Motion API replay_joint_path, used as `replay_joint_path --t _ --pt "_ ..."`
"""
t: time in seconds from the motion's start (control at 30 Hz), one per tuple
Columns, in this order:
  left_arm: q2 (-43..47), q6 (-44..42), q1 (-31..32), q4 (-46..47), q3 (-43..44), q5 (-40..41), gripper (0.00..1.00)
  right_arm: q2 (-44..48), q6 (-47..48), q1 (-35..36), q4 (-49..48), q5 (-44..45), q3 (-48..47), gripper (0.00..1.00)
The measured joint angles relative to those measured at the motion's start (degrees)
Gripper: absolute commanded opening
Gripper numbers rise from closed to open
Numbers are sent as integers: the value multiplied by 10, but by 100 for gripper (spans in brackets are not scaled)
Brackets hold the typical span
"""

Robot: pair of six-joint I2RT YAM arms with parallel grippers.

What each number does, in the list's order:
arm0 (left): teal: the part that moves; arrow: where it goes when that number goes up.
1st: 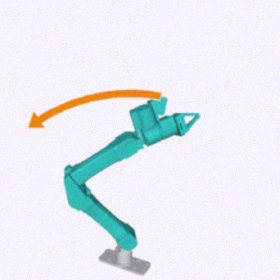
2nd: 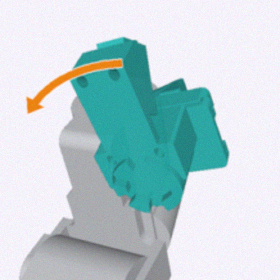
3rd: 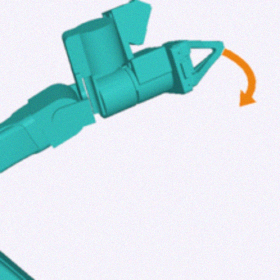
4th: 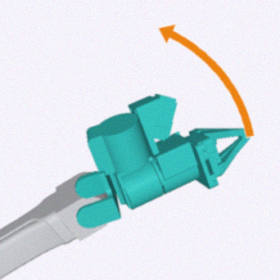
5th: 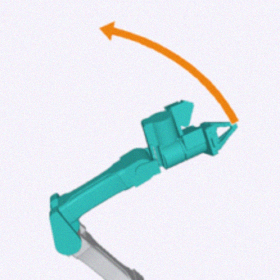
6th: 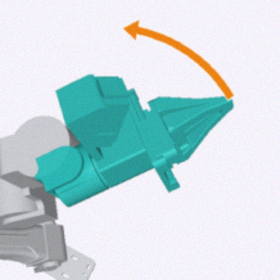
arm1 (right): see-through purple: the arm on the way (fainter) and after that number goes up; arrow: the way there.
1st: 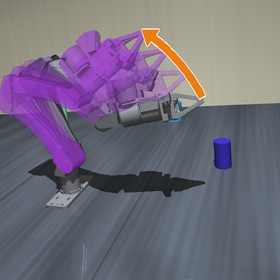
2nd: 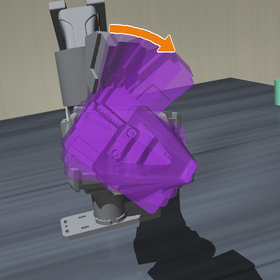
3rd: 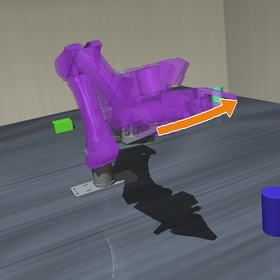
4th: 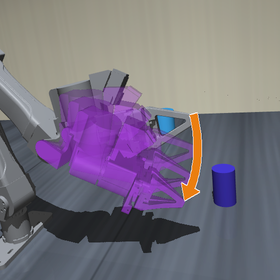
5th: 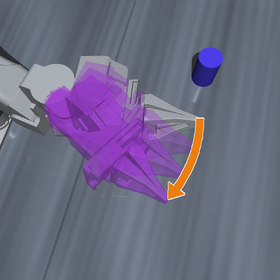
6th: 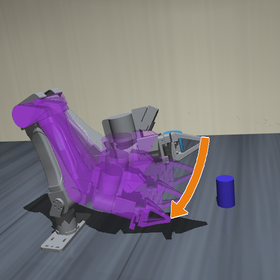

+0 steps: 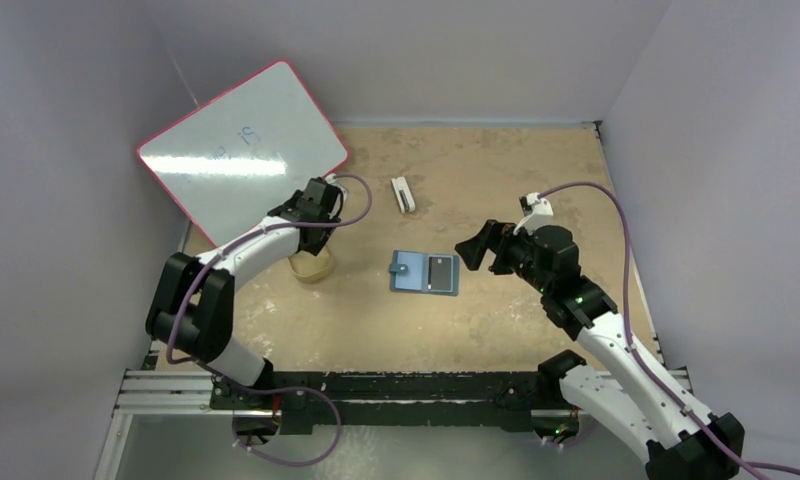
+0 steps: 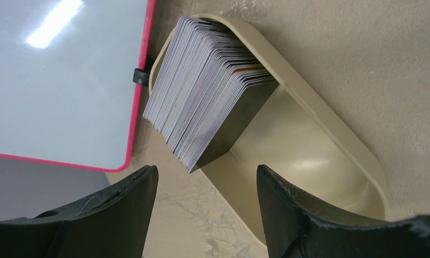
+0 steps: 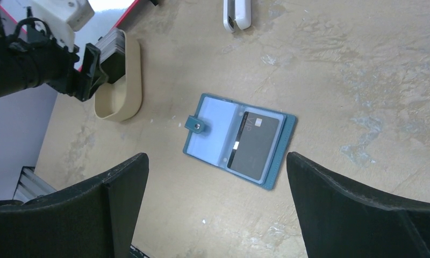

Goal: Put the credit cards into the card holder
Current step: Pick up the credit card from the storage box.

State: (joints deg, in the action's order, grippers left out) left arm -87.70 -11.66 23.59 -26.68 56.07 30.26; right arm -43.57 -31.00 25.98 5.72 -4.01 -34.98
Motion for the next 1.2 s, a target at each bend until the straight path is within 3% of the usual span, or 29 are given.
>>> replay_joint_path --t 0.57,1.2 --pt "-122 -29 -20 12 63 50 57 -3 -10 0 0 0 -8 99" --pt "-137 -29 -21 -10 95 66 48 -13 -16 0 -14 -3 -14 99"
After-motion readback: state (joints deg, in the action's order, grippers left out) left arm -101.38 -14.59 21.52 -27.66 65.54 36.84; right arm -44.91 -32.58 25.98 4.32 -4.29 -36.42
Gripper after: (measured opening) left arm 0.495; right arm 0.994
